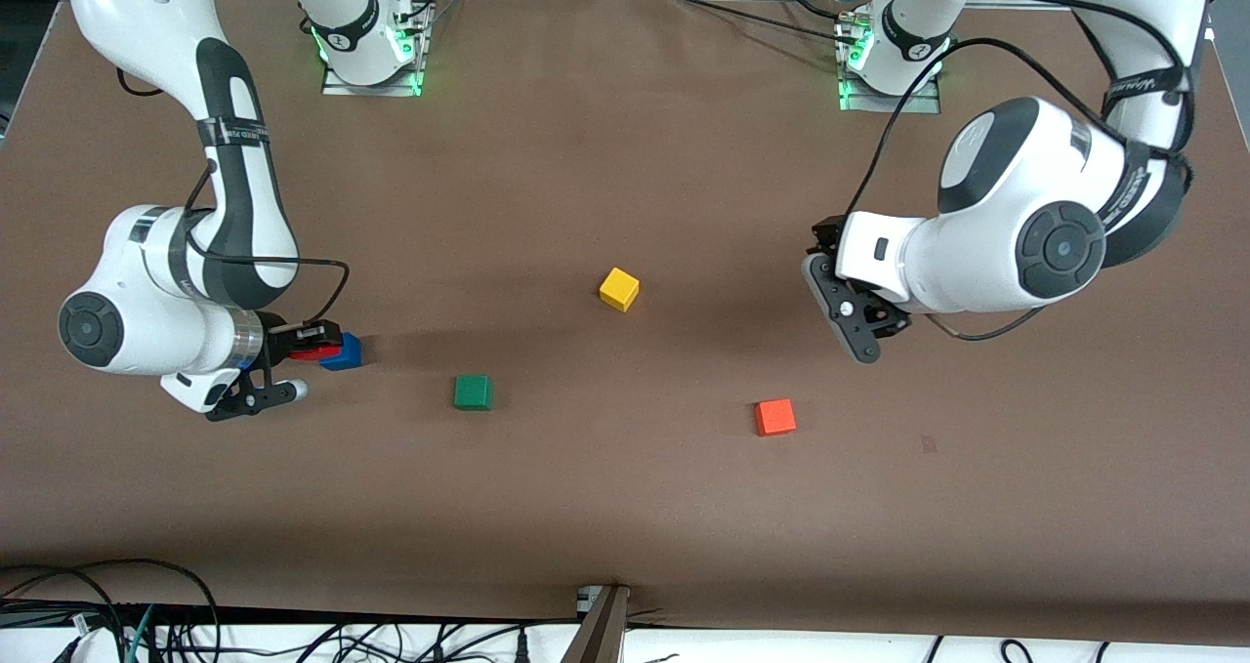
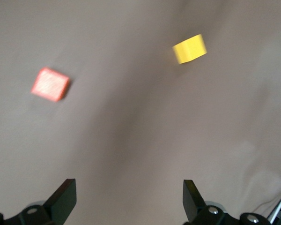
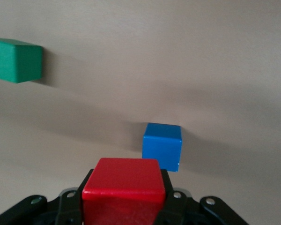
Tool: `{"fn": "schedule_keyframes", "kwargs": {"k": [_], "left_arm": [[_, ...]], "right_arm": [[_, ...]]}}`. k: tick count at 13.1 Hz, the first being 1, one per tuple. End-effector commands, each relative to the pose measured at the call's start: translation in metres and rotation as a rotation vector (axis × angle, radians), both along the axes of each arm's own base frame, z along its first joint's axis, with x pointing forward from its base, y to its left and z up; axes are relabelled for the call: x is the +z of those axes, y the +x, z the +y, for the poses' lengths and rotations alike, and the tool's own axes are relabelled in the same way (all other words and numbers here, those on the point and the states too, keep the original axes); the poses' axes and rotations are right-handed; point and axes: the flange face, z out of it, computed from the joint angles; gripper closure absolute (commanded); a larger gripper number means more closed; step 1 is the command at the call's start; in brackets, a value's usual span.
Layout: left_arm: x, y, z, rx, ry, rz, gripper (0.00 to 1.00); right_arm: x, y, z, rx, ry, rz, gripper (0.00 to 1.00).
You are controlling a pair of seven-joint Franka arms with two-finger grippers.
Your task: Pass red block to right arm, stack on blue
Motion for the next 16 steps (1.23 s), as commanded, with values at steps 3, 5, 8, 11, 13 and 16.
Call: {"fn": "schedule_keyframes", "kwargs": {"k": [3, 5, 8, 11, 13, 16], "left_arm": [[0.051, -0.003, 0.058, 0.299, 0.255, -0.083, 0.00], [0.054, -0.007, 0.077, 0.448, 0.332, -0.045, 0.00], [0.077, -0.016, 0.102, 0.561, 0.383, -0.040, 0.00], [0.116, -0.021, 0.130, 0.636, 0.380, -0.109, 0.00], [0.129, -0.027, 0.145, 0.684, 0.402, -0.143, 0.00], [0.134, -0.057, 0.171, 0.750, 0.311, -0.219, 0.00]], "right_arm": [[-0.032, -0.017, 0.005, -0.059, -0.092, -0.043, 0.98], [-0.036, -0.020, 0.004, -0.064, -0.094, -0.043, 0.98], [-0.051, -0.029, -0.003, -0.075, -0.102, -0.059, 0.98], [-0.054, -0.032, -0.004, -0.076, -0.104, -0.067, 0.98], [-0.058, -0.034, -0.006, -0.077, -0.106, -0.064, 0.98], [-0.062, -0.036, -0.008, -0.077, -0.111, -0.075, 0.97]]}}
